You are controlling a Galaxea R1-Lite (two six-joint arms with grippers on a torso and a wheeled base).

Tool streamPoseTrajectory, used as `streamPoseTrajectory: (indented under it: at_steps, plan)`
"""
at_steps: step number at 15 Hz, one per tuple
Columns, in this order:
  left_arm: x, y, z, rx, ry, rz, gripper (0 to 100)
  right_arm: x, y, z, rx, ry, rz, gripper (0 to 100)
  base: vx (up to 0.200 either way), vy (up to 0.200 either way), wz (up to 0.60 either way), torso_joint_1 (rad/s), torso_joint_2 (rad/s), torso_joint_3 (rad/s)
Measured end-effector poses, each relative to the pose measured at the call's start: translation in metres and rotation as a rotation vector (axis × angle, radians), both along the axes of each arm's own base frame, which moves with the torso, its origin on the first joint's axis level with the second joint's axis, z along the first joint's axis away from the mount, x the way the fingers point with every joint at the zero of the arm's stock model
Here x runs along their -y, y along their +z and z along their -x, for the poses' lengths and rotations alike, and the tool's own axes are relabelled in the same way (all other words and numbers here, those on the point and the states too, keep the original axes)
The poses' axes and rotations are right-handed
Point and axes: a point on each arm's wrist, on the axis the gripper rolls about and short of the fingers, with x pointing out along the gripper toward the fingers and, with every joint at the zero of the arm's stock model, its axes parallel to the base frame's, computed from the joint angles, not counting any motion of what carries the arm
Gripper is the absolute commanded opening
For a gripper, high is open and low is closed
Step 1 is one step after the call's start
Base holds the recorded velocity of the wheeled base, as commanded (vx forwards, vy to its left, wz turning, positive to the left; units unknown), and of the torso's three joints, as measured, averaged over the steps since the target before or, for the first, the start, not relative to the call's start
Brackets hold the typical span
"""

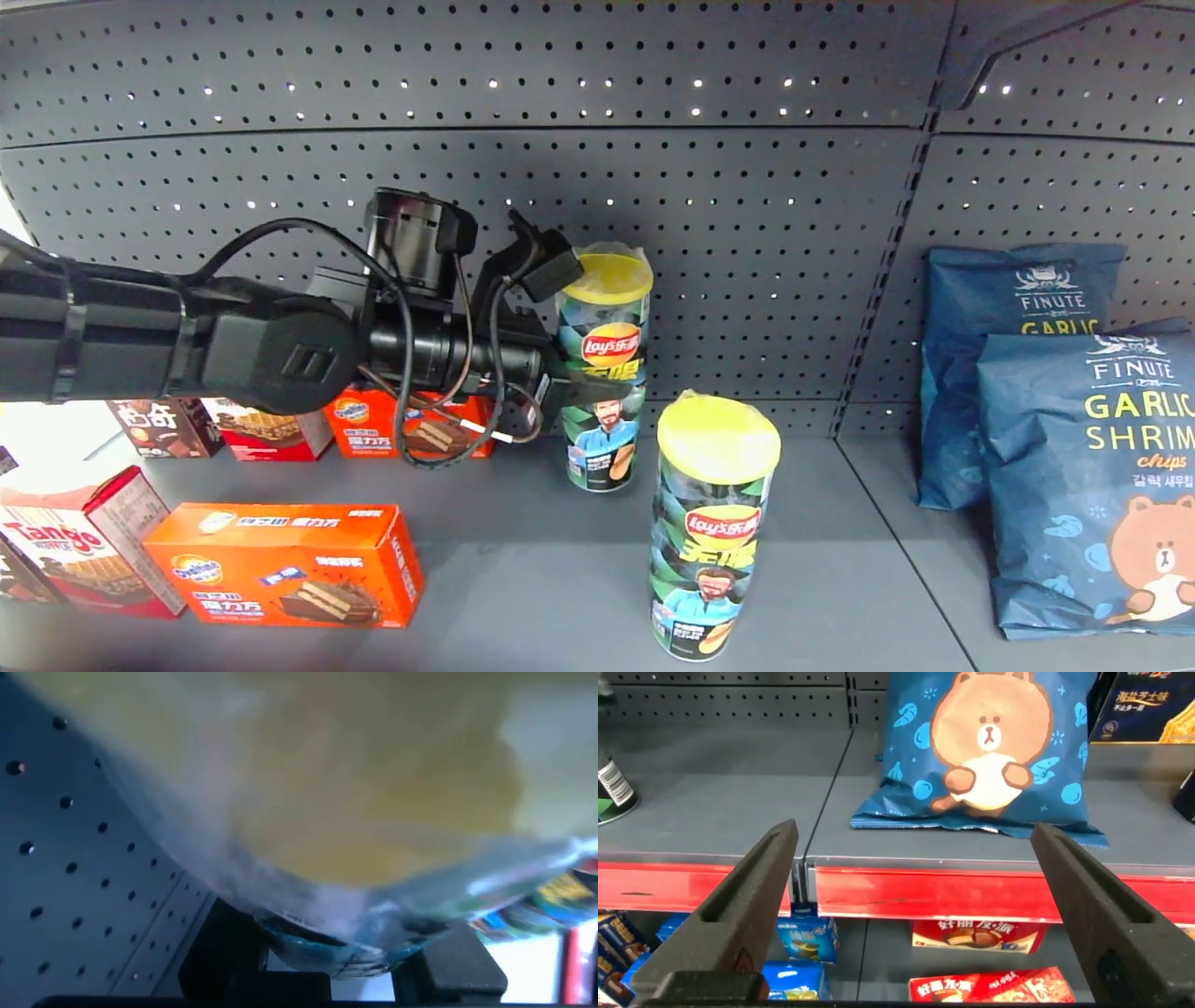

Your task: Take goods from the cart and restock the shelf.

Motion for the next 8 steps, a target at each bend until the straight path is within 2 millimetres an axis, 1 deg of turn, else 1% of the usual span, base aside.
streamPoseTrajectory:
  at_steps: [5, 8]
  plan:
    - [0.016, -0.014, -0.023, -0.008, -0.012, -0.001, 0, 0.0, 0.0, 0.0, 0.0, -0.001, 0.001, 100, 0.0, 0.0, 0.0, 0.0, 0.0, 0.0]
    - [0.022, -0.02, -0.03, -0.011, -0.017, -0.002, 0, 0.0, 0.0, 0.0, 0.0, -0.001, 0.001, 100, 0.0, 0.0, 0.0, 0.0, 0.0, 0.0]
